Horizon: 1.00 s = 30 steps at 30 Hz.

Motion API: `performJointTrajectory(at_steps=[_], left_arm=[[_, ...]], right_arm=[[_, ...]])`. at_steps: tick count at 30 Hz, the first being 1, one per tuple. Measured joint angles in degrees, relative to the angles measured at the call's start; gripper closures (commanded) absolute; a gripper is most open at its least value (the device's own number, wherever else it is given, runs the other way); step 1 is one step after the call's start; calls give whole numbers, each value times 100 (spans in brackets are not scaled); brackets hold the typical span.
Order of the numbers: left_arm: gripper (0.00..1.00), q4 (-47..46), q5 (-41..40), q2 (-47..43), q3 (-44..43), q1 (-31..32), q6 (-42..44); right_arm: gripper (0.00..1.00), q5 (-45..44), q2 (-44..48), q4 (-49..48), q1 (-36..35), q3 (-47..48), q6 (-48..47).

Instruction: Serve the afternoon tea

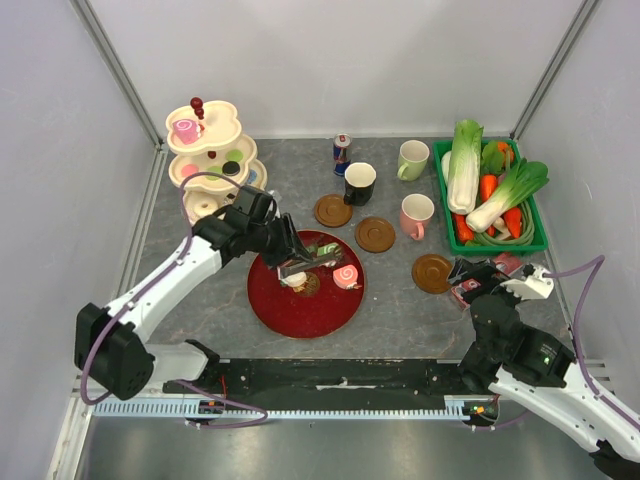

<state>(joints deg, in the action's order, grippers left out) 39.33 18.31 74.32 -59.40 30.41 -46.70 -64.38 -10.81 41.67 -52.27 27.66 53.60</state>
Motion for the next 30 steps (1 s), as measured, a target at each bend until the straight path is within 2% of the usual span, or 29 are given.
performJointTrajectory(at_steps=[11,14,19,24,30], left_arm=[[54,411,-188,-584,-885,-199,7],[54,551,-334,-610,-1394,-455,35],[53,520,-402,-610,-2350,-1311,120],[53,520,-654,-437,-3434,-1711,310],[52,586,-881,4,-4159,-2389,560]], right_arm=[[2,0,74,0,0,0,0],[2,0,87,0,0,0,2],[2,-2,107,0,0,0,2],[2,-9,116,0,0,-2,28],[2,-39,151,2,0,-2,72]])
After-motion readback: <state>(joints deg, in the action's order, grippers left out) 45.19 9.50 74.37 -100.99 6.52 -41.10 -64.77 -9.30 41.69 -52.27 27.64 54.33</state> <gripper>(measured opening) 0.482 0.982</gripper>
